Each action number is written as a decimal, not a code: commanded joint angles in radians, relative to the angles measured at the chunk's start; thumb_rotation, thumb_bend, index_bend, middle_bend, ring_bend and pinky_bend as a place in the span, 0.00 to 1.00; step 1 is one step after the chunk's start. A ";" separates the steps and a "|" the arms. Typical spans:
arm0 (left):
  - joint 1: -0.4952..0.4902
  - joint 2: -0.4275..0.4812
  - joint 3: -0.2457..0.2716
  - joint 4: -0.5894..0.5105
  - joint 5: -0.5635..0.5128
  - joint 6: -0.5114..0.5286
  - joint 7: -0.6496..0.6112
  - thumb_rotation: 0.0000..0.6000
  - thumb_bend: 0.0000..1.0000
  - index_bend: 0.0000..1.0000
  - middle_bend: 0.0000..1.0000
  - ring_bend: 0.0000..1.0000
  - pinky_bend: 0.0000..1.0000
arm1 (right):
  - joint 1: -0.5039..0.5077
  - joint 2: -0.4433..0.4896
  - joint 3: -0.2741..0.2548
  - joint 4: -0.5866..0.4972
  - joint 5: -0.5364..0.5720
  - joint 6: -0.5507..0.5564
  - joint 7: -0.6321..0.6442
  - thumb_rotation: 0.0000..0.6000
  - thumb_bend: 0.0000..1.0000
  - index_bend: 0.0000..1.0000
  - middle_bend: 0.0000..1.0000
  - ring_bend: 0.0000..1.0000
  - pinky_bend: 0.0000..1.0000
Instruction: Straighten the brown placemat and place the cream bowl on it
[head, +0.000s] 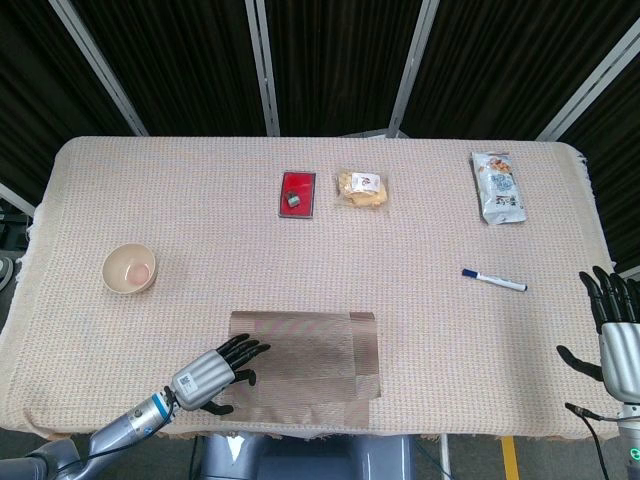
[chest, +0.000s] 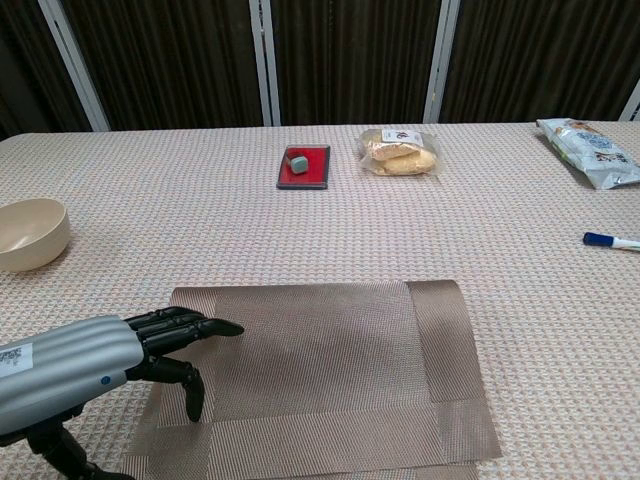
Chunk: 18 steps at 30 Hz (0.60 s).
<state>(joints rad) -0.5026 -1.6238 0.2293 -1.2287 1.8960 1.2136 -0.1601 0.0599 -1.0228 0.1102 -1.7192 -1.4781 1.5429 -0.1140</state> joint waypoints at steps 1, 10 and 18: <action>-0.002 -0.012 -0.001 0.008 -0.002 -0.003 0.004 1.00 0.10 0.41 0.00 0.00 0.00 | 0.000 0.000 0.001 0.000 0.002 0.000 0.000 1.00 0.00 0.00 0.00 0.00 0.00; -0.005 -0.025 0.004 0.027 -0.011 -0.014 0.032 1.00 0.10 0.41 0.00 0.00 0.00 | -0.001 0.002 0.003 0.003 0.006 0.001 0.006 1.00 0.00 0.00 0.00 0.00 0.00; -0.007 -0.016 0.012 0.026 -0.013 -0.012 0.046 1.00 0.12 0.41 0.00 0.00 0.00 | -0.002 0.003 0.003 0.003 0.005 0.001 0.007 1.00 0.00 0.00 0.00 0.00 0.00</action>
<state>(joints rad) -0.5094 -1.6415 0.2398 -1.2016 1.8821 1.2016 -0.1151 0.0583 -1.0203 0.1131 -1.7164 -1.4728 1.5442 -0.1068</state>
